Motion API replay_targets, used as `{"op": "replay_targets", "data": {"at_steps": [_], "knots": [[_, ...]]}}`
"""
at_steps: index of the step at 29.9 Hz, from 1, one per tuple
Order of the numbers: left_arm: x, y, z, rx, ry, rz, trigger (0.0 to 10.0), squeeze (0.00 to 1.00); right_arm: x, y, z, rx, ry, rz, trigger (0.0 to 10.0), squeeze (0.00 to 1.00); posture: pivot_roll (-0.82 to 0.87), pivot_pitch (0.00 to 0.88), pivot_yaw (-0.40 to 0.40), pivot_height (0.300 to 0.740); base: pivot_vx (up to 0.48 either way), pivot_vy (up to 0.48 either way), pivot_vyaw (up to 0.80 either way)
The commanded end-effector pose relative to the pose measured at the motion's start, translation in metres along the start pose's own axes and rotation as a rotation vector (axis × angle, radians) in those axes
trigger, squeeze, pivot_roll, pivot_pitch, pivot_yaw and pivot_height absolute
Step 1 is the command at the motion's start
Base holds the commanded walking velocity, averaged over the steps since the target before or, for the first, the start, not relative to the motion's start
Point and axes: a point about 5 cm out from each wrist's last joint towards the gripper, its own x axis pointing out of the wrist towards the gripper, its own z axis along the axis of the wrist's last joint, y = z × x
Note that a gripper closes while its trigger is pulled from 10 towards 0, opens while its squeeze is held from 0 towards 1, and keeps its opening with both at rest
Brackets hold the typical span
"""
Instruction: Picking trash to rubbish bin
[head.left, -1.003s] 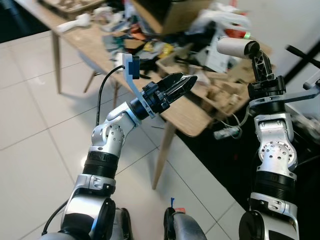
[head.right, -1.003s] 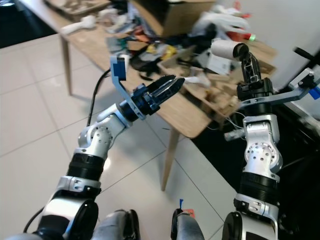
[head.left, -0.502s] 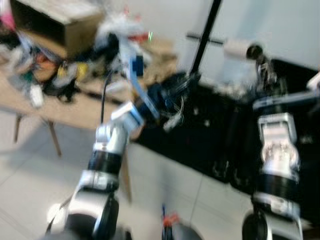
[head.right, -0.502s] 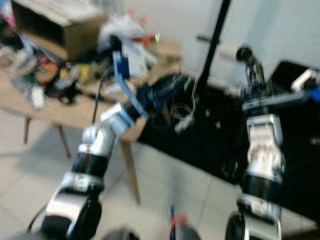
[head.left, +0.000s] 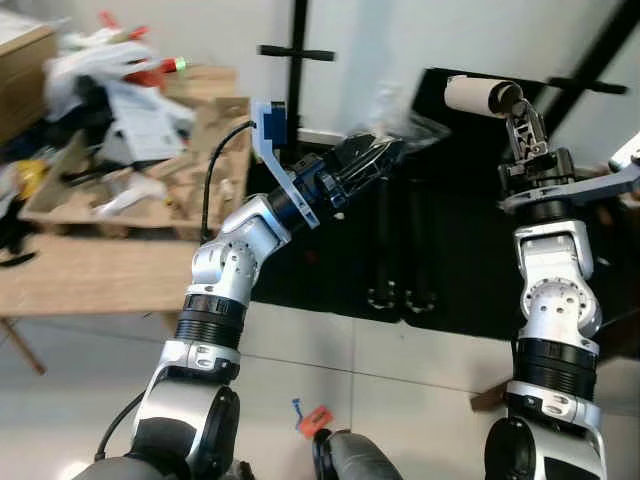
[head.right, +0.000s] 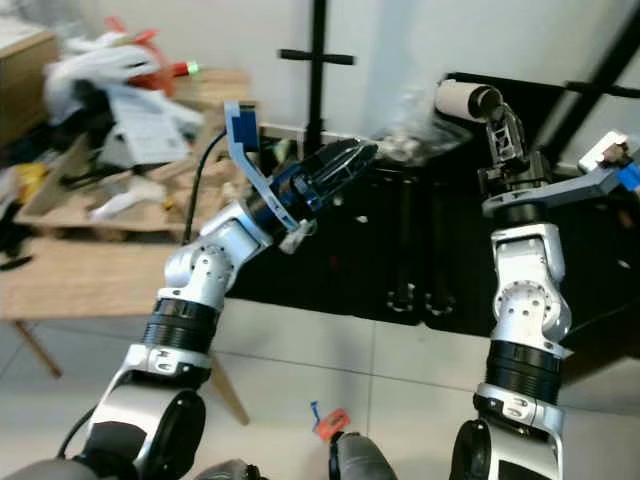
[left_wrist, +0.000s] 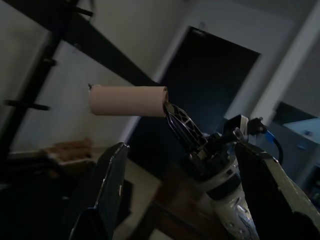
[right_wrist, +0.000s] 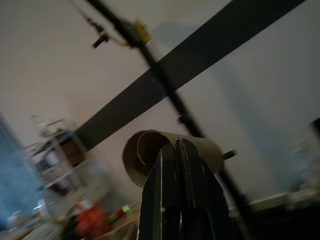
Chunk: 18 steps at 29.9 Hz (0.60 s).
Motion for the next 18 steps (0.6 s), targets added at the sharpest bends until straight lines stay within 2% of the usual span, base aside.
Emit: {"op": "replay_targets", "data": {"at_steps": [1,18], "knots": [[-0.003,0.001,-0.008,-0.003,0.023,0.016,10.0,0.00,-0.001,-0.004,0.001,-0.018,-0.001,-0.029,10.0,0.00,0.12,0.066,-0.064,0.740,0.000,0.000,-0.80],[-0.022,0.012,-0.023,0.049,0.115,0.074,10.0,0.00,-0.004,-0.019,0.001,-0.104,0.016,-0.146,10.0,0.00,0.12,0.061,-0.053,0.740,0.000,0.000,-0.80]]}}
